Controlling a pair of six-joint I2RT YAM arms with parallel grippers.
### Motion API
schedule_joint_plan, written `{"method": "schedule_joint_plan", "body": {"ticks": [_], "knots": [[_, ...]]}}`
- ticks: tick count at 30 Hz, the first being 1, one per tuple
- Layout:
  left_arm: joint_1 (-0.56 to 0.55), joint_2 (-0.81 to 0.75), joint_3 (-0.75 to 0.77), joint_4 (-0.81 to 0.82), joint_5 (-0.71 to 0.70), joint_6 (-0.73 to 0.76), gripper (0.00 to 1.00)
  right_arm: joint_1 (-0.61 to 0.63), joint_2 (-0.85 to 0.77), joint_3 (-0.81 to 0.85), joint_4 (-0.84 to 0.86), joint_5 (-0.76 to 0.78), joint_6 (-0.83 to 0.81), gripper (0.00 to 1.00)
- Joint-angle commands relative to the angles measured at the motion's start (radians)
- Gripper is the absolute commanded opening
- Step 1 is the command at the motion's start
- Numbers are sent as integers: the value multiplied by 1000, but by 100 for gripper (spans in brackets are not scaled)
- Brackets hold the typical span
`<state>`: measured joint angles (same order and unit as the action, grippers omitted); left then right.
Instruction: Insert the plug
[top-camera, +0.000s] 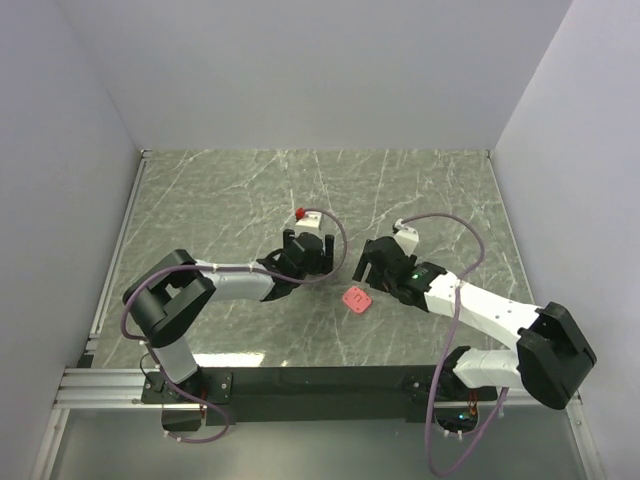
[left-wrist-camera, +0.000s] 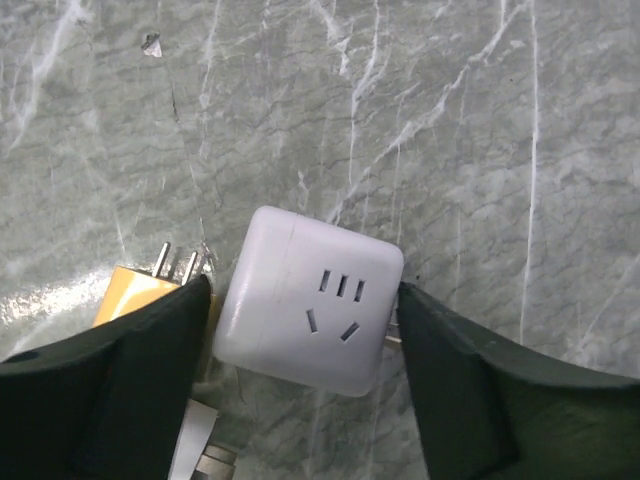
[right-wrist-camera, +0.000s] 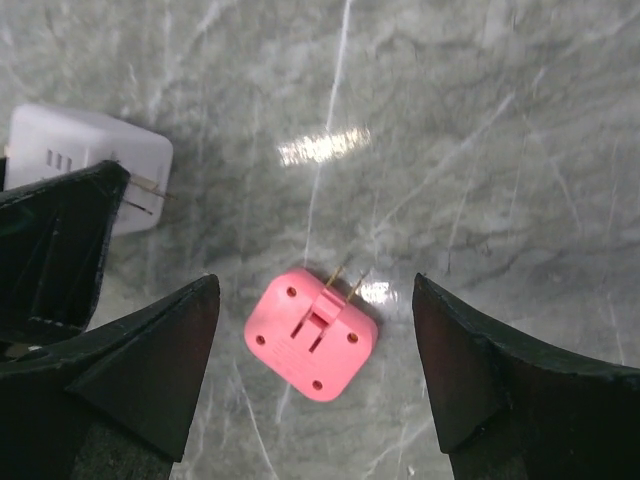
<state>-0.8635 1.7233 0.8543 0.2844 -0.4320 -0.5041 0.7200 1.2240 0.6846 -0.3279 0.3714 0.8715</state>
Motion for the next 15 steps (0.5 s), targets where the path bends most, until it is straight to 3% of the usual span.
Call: {"method": "schedule_joint_plan", "body": {"ticks": [1, 7, 15], "knots": [[-3, -77, -47, 90, 41, -27, 84, 27, 20, 58, -94, 32, 92, 84], [-3, -178, -147, 191, 121, -4, 96, 98, 83, 98, -181, 14, 185, 86], [-3, -317, -316, 242, 62, -42, 97, 168, 202, 145, -168, 17, 320, 88]]}}
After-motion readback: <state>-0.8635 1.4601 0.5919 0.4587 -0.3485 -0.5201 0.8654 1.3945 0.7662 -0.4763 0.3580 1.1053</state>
